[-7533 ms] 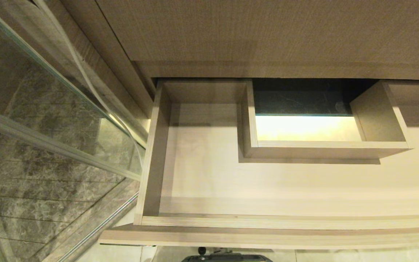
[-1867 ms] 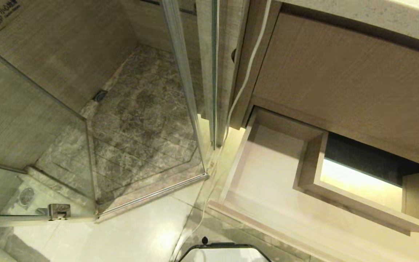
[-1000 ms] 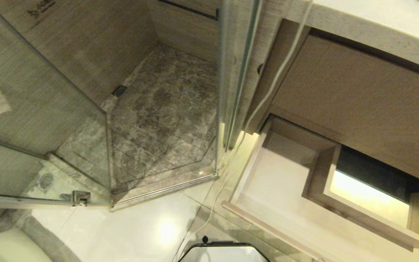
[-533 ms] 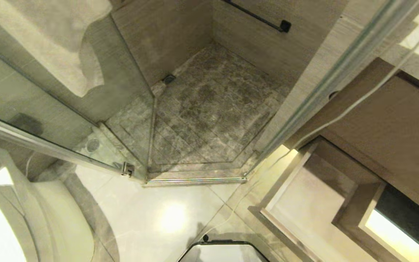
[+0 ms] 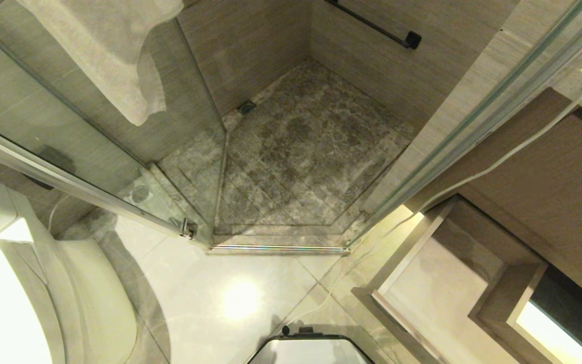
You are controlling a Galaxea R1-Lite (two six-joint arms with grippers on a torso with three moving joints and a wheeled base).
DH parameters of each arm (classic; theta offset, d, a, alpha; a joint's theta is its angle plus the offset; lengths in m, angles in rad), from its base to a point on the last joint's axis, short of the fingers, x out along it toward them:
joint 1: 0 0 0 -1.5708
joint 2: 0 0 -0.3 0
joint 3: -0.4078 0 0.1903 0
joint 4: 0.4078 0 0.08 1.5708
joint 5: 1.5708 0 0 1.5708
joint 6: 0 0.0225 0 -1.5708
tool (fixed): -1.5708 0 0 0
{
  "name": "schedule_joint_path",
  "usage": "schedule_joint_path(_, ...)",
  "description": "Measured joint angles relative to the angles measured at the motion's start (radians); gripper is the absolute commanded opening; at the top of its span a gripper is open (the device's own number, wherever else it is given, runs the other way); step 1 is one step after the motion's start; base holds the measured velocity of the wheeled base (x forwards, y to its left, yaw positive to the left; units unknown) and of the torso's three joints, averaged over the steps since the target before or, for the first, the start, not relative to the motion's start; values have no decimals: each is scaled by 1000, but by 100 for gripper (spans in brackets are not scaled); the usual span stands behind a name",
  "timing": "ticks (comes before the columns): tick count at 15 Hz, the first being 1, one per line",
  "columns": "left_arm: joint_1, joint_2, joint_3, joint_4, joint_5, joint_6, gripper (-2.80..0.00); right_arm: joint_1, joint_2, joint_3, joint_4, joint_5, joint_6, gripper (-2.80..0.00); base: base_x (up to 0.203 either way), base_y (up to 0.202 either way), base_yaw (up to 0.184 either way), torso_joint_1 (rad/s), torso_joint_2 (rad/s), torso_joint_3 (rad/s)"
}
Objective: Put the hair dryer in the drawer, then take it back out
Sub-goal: Pick up the hairdryer
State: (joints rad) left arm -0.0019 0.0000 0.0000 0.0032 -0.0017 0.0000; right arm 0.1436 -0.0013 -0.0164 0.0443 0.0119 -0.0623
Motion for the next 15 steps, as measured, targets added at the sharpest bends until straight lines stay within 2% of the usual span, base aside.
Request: schedule_joint_path(15,0,0,0,0,0,0,-280,0,0,0,-1,0,0,-280,0,0,0,0,0,0)
